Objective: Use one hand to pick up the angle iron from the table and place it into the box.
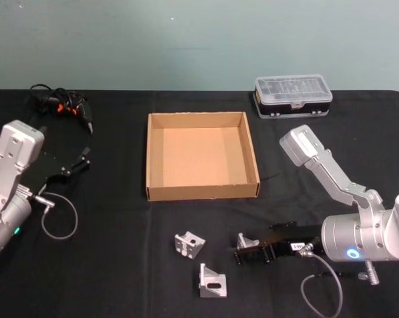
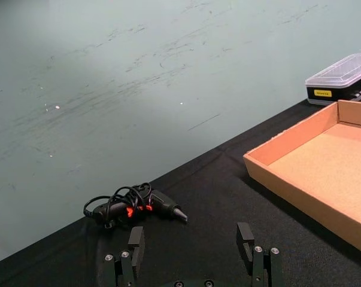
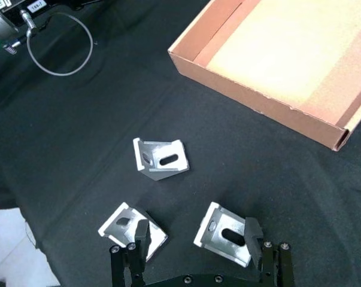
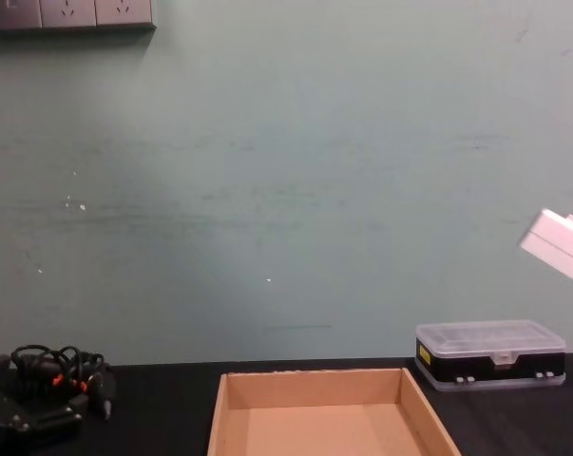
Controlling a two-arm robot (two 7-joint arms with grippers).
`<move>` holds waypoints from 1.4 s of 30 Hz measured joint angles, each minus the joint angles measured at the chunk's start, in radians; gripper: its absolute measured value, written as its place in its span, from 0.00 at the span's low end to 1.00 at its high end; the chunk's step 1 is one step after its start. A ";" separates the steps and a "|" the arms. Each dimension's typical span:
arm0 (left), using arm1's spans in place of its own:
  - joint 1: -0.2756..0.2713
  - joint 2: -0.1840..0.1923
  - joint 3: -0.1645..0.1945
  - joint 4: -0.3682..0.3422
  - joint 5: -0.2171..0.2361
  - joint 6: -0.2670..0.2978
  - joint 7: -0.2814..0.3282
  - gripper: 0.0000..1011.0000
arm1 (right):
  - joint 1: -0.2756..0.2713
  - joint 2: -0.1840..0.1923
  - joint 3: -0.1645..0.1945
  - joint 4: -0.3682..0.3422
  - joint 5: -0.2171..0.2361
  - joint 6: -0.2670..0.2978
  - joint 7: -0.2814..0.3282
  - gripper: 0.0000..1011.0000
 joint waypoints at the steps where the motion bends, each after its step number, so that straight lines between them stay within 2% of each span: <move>1: 0.000 0.000 0.000 0.000 0.000 0.000 0.000 1.00 | 0.003 0.002 -0.005 0.000 0.002 0.001 -0.001 0.99; 29: 0.000 0.000 0.000 0.000 0.000 0.000 0.000 1.00 | 0.045 0.003 -0.072 0.041 -0.003 -0.030 -0.005 0.99; 36: 0.000 0.000 0.000 0.000 0.000 0.000 0.000 1.00 | 0.049 0.001 -0.078 0.050 -0.009 -0.031 -0.002 0.85; 38: 0.000 0.000 0.000 0.000 0.000 0.000 0.000 1.00 | 0.050 -0.001 -0.079 0.052 -0.011 -0.030 -0.005 0.78; 41: 0.000 0.000 0.000 0.000 0.000 0.000 0.000 1.00 | 0.051 -0.003 -0.080 0.052 -0.015 -0.030 -0.007 0.73; 42: 0.000 0.000 0.000 0.000 0.000 0.000 0.000 1.00 | 0.051 -0.003 -0.080 0.052 -0.017 -0.030 -0.007 0.67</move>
